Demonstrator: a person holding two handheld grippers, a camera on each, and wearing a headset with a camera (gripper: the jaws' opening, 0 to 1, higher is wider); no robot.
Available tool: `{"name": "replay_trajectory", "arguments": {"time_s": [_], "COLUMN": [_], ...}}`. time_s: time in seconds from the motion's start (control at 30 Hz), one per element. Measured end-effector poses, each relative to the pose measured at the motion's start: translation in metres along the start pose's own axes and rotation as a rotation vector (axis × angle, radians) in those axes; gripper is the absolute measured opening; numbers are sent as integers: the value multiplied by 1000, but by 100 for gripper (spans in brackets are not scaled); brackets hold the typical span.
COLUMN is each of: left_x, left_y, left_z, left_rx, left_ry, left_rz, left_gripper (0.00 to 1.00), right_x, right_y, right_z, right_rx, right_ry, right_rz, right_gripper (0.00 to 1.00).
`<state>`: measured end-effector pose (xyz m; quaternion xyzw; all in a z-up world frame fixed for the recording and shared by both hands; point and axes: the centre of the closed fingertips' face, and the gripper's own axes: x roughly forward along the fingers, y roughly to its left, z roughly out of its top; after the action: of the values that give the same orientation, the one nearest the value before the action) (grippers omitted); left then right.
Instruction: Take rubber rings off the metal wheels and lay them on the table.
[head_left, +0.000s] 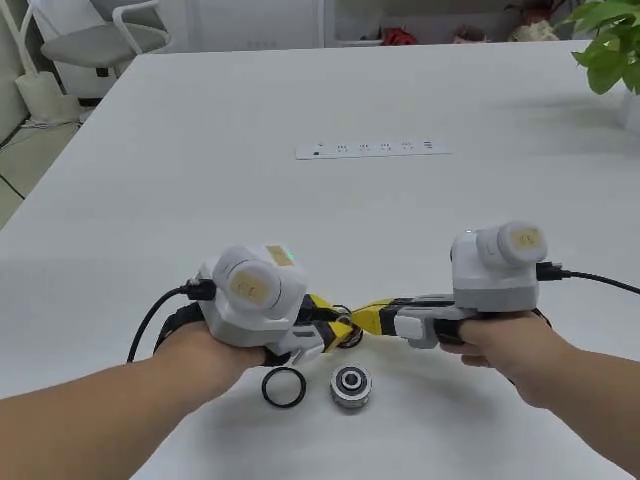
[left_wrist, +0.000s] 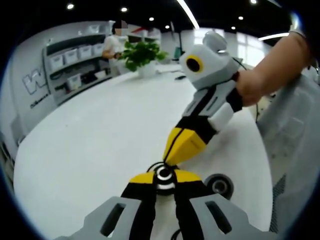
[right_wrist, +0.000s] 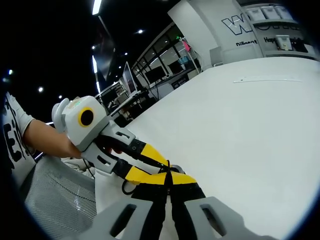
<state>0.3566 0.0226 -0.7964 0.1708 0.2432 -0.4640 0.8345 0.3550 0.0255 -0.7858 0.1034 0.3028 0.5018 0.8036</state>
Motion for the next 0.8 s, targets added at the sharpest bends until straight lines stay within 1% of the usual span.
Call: {"name": "replay_trajectory", "arguments": {"time_s": [0.27,0.37,0.5,0.67,0.8], "left_x": [-1,-4,-7,-14,-21], "left_y": [-1,1,1,-3,-3], "left_z": [0,1,-1,2,2], "left_rx": [4,4,8,12,16], "left_ry": [1,-6,-4,-18,-25], "left_rz": [-17,-15,-24,-37,-43], "left_gripper": [15,17,17,21,23], "right_x": [-1,-2,-3,-4,-5], "right_y": [2,2,2,2,4], "right_z": [4,5,6,9,10], "right_rx": [17,26,28,34,36], "right_ry": [-23,-31,-34,-42,-47], "right_rz": [2,1,1,6,10], "right_gripper": [0,0,0,0,0]}}
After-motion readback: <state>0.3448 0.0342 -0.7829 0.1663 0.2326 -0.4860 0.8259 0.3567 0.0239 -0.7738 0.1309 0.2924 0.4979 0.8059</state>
